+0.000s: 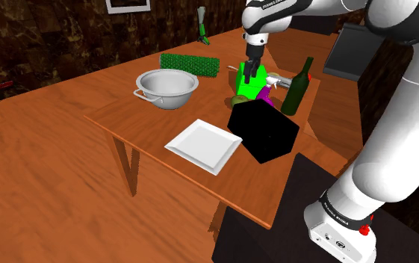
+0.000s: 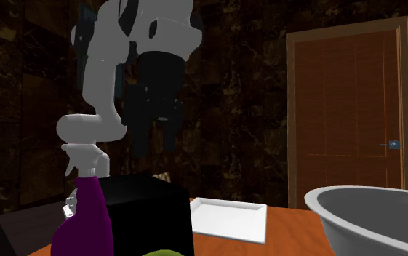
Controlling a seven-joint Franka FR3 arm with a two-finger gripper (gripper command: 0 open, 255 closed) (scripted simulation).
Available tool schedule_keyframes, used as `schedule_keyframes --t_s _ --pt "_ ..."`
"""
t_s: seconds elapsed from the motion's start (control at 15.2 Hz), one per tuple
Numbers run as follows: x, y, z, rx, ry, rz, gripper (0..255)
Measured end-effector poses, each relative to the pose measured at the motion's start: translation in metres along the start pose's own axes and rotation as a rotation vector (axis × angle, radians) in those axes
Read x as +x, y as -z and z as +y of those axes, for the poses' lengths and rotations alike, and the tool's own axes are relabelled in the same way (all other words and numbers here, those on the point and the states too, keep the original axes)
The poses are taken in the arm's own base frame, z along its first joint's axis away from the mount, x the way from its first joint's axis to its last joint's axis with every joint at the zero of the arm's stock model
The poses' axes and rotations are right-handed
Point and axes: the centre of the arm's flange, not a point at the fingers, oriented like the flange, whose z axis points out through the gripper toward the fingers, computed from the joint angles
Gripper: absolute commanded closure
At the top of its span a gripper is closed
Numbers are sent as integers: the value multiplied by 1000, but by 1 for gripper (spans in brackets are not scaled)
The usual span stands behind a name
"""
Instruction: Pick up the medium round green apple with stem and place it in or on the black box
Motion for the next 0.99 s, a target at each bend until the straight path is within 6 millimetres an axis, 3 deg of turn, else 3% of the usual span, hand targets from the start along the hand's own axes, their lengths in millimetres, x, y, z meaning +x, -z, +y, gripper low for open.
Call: schedule_keyframes --t_s 0.53,0.73,0.99 --pt "71 -65 59 17 85 -77 0" --pt "81 -79 65 20 95 -87 0" --pt "79 -101 65 21 97 -88 0"
